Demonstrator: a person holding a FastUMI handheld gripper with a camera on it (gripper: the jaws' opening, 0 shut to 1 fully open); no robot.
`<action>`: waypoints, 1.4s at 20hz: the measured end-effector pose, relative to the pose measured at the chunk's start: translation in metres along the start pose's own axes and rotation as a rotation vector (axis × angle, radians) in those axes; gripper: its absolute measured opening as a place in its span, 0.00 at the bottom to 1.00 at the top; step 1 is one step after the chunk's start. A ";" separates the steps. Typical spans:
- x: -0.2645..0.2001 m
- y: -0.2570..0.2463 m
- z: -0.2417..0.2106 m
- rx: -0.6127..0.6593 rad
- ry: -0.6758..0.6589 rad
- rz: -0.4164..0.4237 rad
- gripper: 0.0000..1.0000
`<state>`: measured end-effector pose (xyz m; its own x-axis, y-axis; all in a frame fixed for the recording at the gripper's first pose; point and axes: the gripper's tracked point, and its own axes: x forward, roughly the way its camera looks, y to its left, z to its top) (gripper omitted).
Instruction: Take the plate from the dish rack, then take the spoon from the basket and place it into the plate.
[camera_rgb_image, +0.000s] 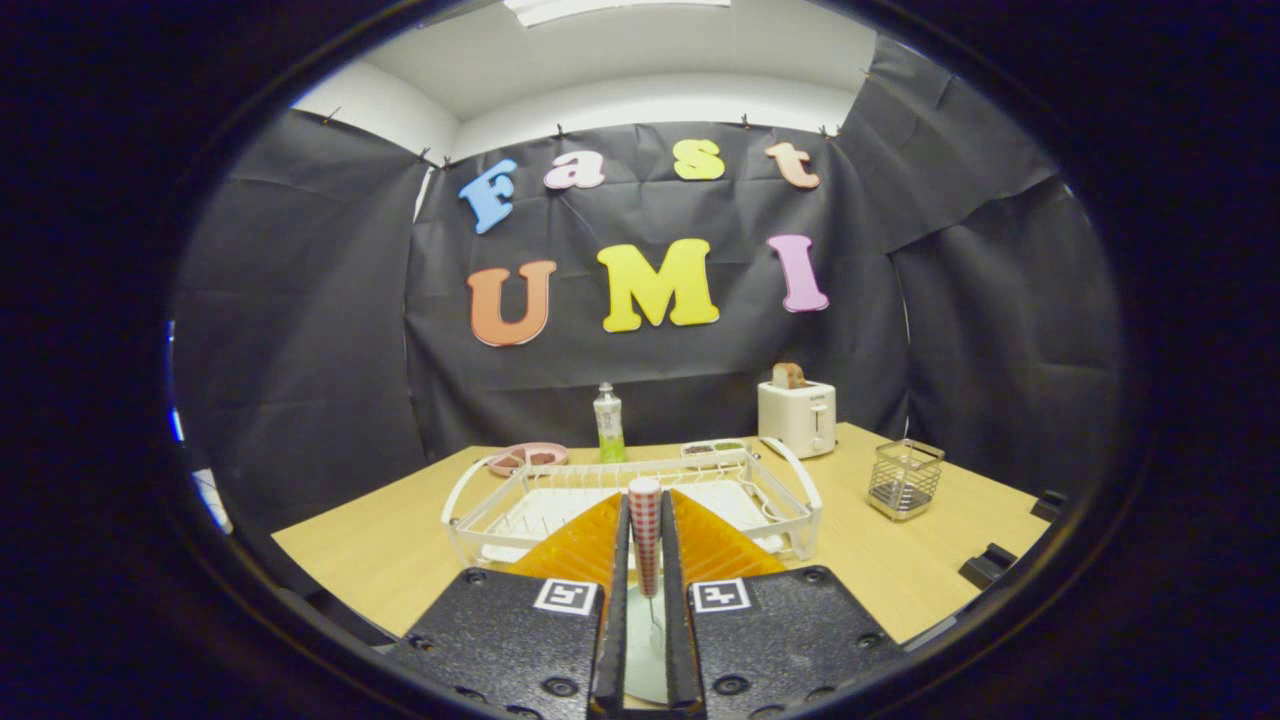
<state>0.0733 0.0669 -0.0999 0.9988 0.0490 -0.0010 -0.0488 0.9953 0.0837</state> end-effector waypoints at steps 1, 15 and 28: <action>0.000 -0.005 0.004 -0.017 -0.006 -0.013 0.28; -0.026 -0.100 0.007 -0.049 0.058 -0.090 0.99; -0.115 -0.113 0.068 -0.009 -0.045 -0.024 1.00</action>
<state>-0.0359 -0.0570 -0.0415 0.9989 0.0218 0.0421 -0.0249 0.9969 0.0747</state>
